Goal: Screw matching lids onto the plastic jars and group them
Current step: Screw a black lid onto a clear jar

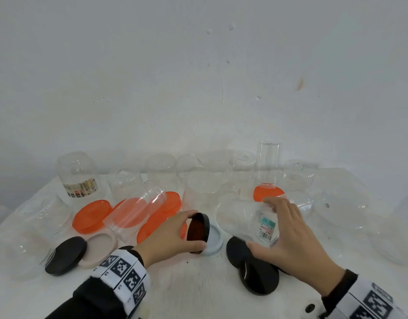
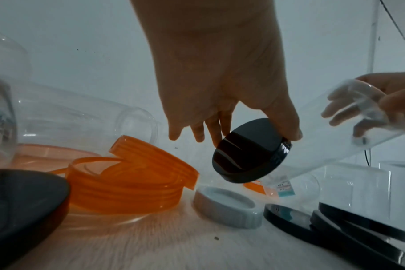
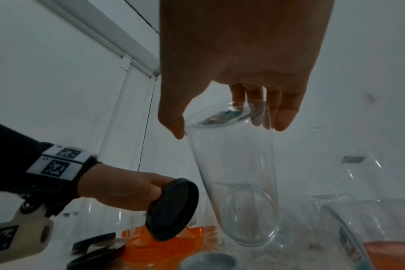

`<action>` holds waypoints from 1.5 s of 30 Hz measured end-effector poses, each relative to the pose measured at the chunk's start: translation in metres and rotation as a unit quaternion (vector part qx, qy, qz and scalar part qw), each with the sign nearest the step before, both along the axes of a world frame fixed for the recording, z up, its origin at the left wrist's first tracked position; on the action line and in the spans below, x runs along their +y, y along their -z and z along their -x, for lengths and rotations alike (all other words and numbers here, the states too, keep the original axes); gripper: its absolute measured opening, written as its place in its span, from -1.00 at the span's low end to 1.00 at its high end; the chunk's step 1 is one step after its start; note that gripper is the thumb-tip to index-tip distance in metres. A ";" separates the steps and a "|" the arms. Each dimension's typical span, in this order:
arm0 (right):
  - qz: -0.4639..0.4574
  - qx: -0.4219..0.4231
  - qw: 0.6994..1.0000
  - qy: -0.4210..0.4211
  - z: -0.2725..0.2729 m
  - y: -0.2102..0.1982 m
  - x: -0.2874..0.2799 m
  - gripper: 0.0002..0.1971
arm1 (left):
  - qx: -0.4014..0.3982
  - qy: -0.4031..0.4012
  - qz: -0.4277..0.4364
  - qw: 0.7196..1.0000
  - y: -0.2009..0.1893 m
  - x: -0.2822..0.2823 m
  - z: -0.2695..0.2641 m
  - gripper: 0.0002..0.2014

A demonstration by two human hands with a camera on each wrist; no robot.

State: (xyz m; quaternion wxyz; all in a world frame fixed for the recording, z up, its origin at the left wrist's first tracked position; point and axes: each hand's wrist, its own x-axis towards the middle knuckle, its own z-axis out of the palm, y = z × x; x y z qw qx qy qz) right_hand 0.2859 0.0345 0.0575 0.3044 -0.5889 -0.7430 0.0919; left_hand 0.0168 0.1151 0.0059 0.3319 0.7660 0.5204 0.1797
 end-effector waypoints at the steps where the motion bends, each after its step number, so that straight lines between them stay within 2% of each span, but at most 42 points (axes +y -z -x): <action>1: 0.010 0.030 0.999 0.010 -0.001 0.001 0.000 -0.17 | -0.015 -0.005 -0.004 1.000 -0.001 0.000 0.000 -0.04; 3: 0.036 0.084 0.995 0.029 -0.005 0.005 -0.001 -0.21 | -0.042 -0.016 -0.012 0.999 -0.004 -0.001 0.001 -0.09; 7: 0.122 0.192 0.973 0.041 -0.014 0.006 -0.003 -0.32 | -0.122 -0.046 0.009 0.991 -0.011 -0.004 0.001 -0.38; 11: 0.170 0.337 0.925 0.051 -0.019 0.008 -0.003 -0.46 | -0.208 -0.078 0.025 0.975 -0.019 -0.009 0.004 -0.42; 14: 0.216 0.401 0.888 0.059 -0.021 0.014 -0.002 -0.65 | -0.252 -0.098 0.040 0.962 -0.025 -0.013 0.009 -0.45; 16: 0.260 0.449 0.853 0.050 -0.020 0.019 -0.001 -0.60 | -0.292 -0.109 0.058 0.948 -0.028 -0.014 0.013 -0.42; 19: 0.330 0.537 0.776 0.014 -0.013 0.024 -0.001 -0.41 | -0.325 -0.131 0.071 0.934 -0.033 -0.015 0.018 -0.43; 21: 0.369 0.574 0.731 -0.006 -0.007 0.026 -0.001 -0.32 | -0.342 -0.149 0.073 0.925 -0.036 -0.015 0.021 -0.35; 23: 0.409 0.571 0.711 -0.034 0.001 0.028 -0.002 -0.25 | -0.355 -0.156 0.069 0.919 -0.040 -0.016 0.025 -0.30; 25: 0.437 0.555 0.704 -0.076 0.012 0.029 -0.002 -0.33 | -0.359 -0.157 0.062 0.918 -0.044 -0.017 0.028 -0.33; 27: 0.445 0.534 0.711 -0.102 0.021 0.029 -0.001 -0.39 | -0.358 -0.163 0.060 0.917 -0.046 -0.019 0.030 -0.33; 28: 0.442 0.516 0.726 -0.104 0.026 0.029 0.001 -0.39 | -0.356 -0.165 0.060 0.918 -0.047 -0.019 0.031 -0.33; 33: 0.394 0.386 0.829 -0.092 0.047 0.039 0.012 -0.23 | -0.334 -0.179 0.054 0.924 -0.053 -0.022 0.031 -0.20; 36: 0.374 0.295 0.875 -0.083 0.058 0.054 0.020 -0.27 | -0.315 -0.185 0.044 0.930 -0.057 -0.025 0.030 -0.19; 42: 0.354 0.158 0.917 -0.096 0.075 0.077 0.032 -0.04 | -0.275 -0.175 0.011 0.945 -0.062 -0.032 0.025 -0.18; 45: 0.332 0.120 0.931 -0.098 0.081 0.081 0.038 -0.03 | -0.268 -0.152 -0.010 0.951 -0.065 -0.036 0.020 -0.30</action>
